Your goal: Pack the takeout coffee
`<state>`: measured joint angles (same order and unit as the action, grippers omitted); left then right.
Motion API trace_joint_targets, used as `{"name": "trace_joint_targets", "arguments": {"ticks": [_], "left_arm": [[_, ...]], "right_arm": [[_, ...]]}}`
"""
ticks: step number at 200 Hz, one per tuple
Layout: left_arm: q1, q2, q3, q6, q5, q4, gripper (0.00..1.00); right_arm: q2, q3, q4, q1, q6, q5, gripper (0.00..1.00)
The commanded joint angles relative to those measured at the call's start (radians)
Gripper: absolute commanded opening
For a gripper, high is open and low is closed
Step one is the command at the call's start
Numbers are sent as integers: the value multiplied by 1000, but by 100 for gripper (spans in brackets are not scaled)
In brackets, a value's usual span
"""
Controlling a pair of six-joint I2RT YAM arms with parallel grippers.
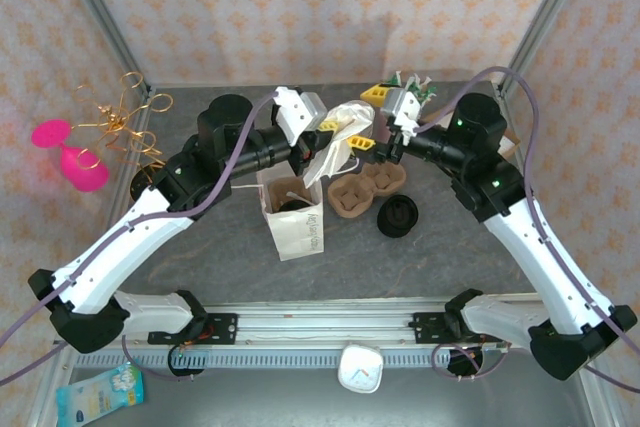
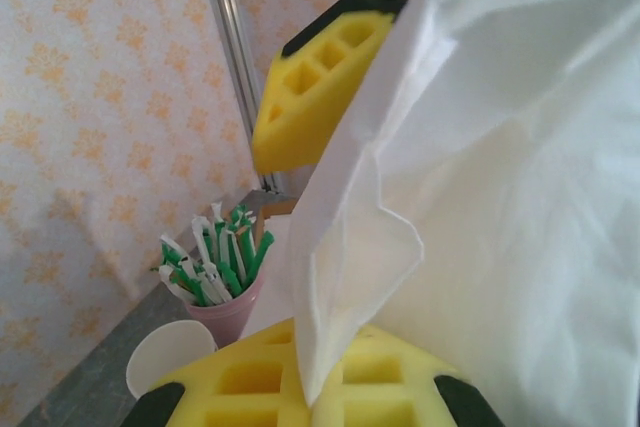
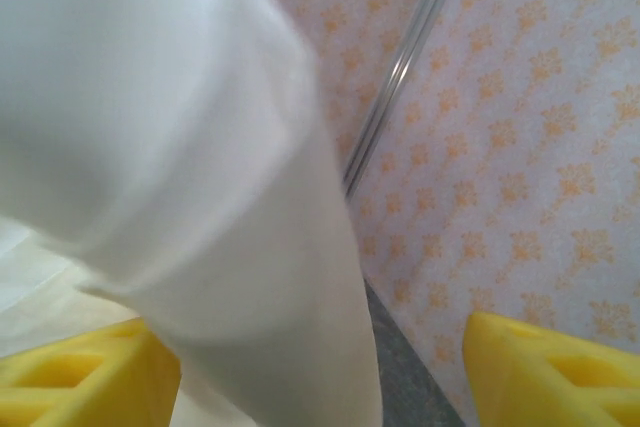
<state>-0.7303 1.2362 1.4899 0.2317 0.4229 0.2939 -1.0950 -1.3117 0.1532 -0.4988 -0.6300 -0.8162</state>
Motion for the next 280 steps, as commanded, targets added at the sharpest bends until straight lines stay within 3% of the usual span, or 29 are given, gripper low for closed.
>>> {"name": "trace_joint_targets", "arguments": {"ticks": [1, 42, 73, 103, 110, 127, 140, 171, 192, 238, 268, 280], "left_arm": [[5, -26, -11, -26, 46, -67, 0], [5, -15, -8, -22, 43, -66, 0], [5, -24, -23, -20, 22, -73, 0], [5, -32, -20, -29, 8, -76, 0], [5, -35, -19, -35, -10, -76, 0], [5, -53, -9, -58, -37, -64, 40], [5, -91, -26, -73, -51, -72, 61], [5, -221, -130, -141, -278, -95, 74], [6, -303, -168, -226, -444, -55, 75], [5, -422, -213, -431, -653, 80, 79], [5, -466, -253, -549, -778, 147, 80], [5, -480, -272, -589, -832, 169, 81]], "right_arm": [[-12, -51, 9, -5, -24, -63, 66], [-29, -84, 77, -5, -33, -122, 47], [-20, -89, 98, -5, -34, -134, 27], [-25, -108, 104, -6, 24, -129, 0], [-27, -114, 100, -4, 52, -118, 0], [-28, -124, 78, -5, 154, -66, 0], [-23, -117, 50, -6, 237, -40, 0], [-9, -84, -53, -12, 498, 39, 0], [-25, -98, -51, -80, 614, 225, 0], [-127, -158, -76, -382, 741, 747, 0], [-244, -264, 26, -467, 841, 974, 0], [-277, -281, 53, -473, 881, 994, 0]]}}
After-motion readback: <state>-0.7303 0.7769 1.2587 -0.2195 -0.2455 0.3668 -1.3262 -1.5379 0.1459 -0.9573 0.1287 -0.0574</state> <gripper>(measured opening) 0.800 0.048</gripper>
